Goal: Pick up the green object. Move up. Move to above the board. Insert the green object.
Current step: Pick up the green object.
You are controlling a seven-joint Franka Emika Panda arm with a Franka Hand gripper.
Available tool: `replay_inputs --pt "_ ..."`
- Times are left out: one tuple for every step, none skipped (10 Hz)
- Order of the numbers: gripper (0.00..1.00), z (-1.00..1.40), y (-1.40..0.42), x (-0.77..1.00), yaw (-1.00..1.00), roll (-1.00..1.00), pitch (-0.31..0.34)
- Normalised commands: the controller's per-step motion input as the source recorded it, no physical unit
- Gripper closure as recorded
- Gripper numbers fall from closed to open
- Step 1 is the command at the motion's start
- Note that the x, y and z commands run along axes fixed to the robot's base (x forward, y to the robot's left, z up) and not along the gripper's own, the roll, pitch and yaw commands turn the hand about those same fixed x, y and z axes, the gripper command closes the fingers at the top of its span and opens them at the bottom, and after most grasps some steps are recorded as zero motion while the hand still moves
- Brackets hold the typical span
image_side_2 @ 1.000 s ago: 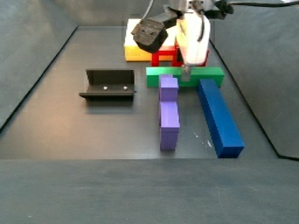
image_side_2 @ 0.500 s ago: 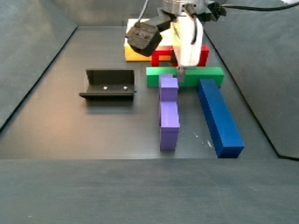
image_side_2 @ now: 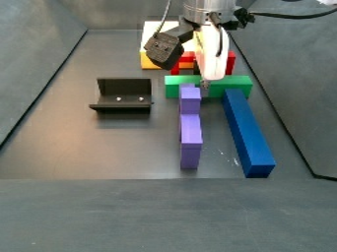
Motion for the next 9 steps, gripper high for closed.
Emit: replay_inputs --pt "0.0 -0.17 0.0 0.05 0.0 0.0 0.0" --pt "0.0 -0.11 0.0 0.03 0.0 -0.01 0.0" --pt "0.0 -0.08 0.0 0.0 0.0 0.0 0.0" --pt "0.0 0.0 0.0 0.0 0.0 0.0 0.0" --pt "1.0 0.0 0.0 0.0 0.0 0.0 0.0" --pt "1.0 0.0 0.0 0.0 0.0 0.0 0.0" --pt "1.0 0.0 0.0 0.0 0.0 0.0 0.0" --pt "1.0 0.0 0.0 0.0 0.0 0.0 0.0" --pt "1.0 0.0 0.0 0.0 0.0 0.0 0.0"
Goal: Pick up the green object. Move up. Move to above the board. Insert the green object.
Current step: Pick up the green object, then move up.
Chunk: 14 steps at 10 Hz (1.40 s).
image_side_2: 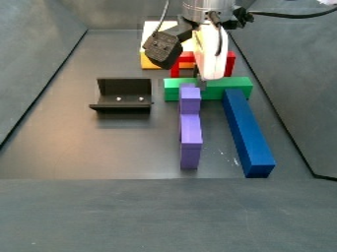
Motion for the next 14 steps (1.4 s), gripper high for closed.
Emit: replay_inputs --pt "1.0 0.0 0.0 0.0 0.0 0.0 0.0" --pt "1.0 0.0 0.0 0.0 0.0 0.0 0.0" --pt "1.0 0.0 0.0 0.0 0.0 0.0 0.0" --pt "1.0 0.0 0.0 0.0 0.0 0.0 0.0" --pt "1.0 0.0 0.0 0.0 0.0 0.0 0.0" --pt "1.0 0.0 0.0 0.0 0.0 0.0 0.0" --pt "1.0 0.0 0.0 0.0 0.0 0.0 0.0" --pt "1.0 0.0 0.0 0.0 0.0 0.0 0.0" --pt "1.0 0.0 0.0 0.0 0.0 0.0 0.0" --pt "1.0 0.0 0.0 0.0 0.0 0.0 0.0" --pt "1.0 0.0 0.0 0.0 0.0 0.0 0.0" --pt "1.0 0.83 0.0 0.0 0.0 0.0 0.0" --pt "1.0 0.79 0.02 -0.05 -0.04 0.0 0.038" --pt "1.0 0.67 0.01 -0.08 -0.05 -0.01 0.064"
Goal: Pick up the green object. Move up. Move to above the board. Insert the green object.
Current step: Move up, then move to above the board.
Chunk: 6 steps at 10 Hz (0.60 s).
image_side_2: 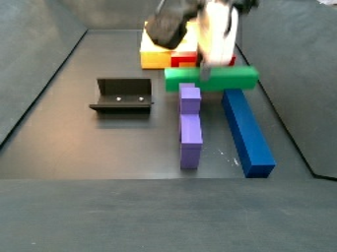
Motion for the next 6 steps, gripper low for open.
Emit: replay_inputs --pt "1.0 0.3 0.01 -0.03 -0.02 -0.06 0.034" --pt "1.0 1.4 0.0 0.0 0.0 0.0 0.0" --pt "1.0 1.4 0.0 -0.02 0.0 -0.01 0.028" --pt "1.0 1.4 -0.01 -0.04 0.0 -0.04 0.036" --pt "1.0 1.4 0.0 -0.02 -0.01 -0.08 0.012" --pt "1.0 1.4 0.0 0.02 -0.01 -0.09 0.044"
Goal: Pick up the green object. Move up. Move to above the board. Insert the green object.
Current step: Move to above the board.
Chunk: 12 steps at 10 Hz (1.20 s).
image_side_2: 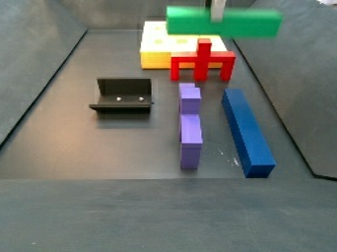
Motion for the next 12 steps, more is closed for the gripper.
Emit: replay_inputs --pt "1.0 1.4 0.0 0.01 -0.01 -0.08 0.082" --pt "1.0 0.83 0.0 -0.01 -0.01 -0.08 0.073" --pt "1.0 0.41 0.01 0.02 -0.01 -0.08 0.045" --pt "1.0 0.2 0.01 0.04 -0.01 -0.07 0.042" --pt "1.0 0.26 -1.4 0.25 1.0 -0.01 0.043" --pt "1.0 0.23 -1.4 0.25 1.0 0.0 0.044" --pt "1.0 0.23 -1.4 0.26 1.0 0.01 0.052" --pt "1.0 0.24 -1.4 0.28 1.0 0.0 0.059" --pt "1.0 0.24 -1.4 0.31 1.0 0.0 0.072" --pt "1.0 0.24 -1.4 0.32 1.0 0.01 0.076" --pt "1.0 0.25 -1.4 0.39 1.0 0.01 0.092" --pt "1.0 0.14 -0.79 0.26 1.0 0.01 0.098"
